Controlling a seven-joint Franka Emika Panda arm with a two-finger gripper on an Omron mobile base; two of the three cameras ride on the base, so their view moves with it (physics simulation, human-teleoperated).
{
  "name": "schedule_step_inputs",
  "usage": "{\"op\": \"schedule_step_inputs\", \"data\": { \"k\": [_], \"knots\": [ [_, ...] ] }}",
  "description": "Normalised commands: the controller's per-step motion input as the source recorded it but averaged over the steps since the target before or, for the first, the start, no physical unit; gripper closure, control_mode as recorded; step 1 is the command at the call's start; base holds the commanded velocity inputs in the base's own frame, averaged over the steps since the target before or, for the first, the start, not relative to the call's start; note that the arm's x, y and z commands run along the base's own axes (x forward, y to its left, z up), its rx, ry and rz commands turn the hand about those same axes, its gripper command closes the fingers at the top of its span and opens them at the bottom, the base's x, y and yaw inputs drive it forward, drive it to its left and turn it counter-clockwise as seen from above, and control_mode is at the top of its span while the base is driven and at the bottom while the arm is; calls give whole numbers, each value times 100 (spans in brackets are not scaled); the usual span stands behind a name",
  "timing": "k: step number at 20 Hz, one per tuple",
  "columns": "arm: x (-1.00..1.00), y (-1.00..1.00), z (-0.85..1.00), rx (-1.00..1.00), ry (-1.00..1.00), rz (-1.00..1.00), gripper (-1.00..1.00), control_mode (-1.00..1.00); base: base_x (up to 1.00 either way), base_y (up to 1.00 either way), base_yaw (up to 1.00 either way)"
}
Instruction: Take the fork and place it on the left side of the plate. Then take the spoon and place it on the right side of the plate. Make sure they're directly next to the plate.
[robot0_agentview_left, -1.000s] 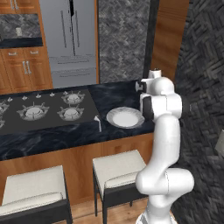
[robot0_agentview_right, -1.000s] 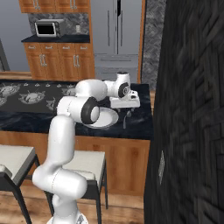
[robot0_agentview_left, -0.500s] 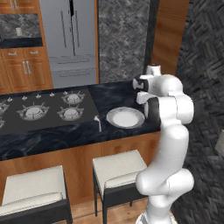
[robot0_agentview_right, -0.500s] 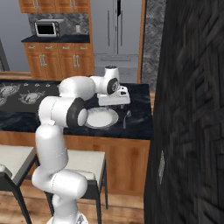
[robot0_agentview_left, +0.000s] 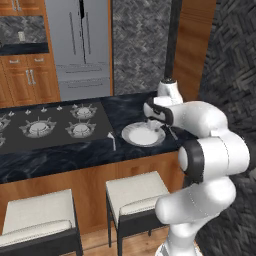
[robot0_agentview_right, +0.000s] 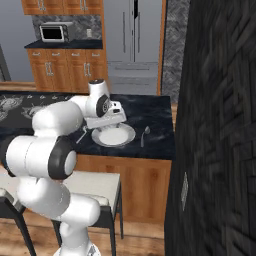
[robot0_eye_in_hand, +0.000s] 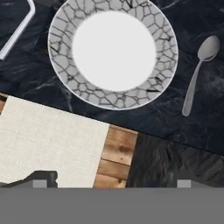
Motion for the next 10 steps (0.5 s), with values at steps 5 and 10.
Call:
{"op": "schedule_step_inputs", "data": {
  "k": [5,10],
  "knots": [
    [-100,76,24,-10,-22,4,-100,-100,0,0,0],
    [-100,81,2,-12,-22,3,-100,-100,0,0,0]
  ]
}}
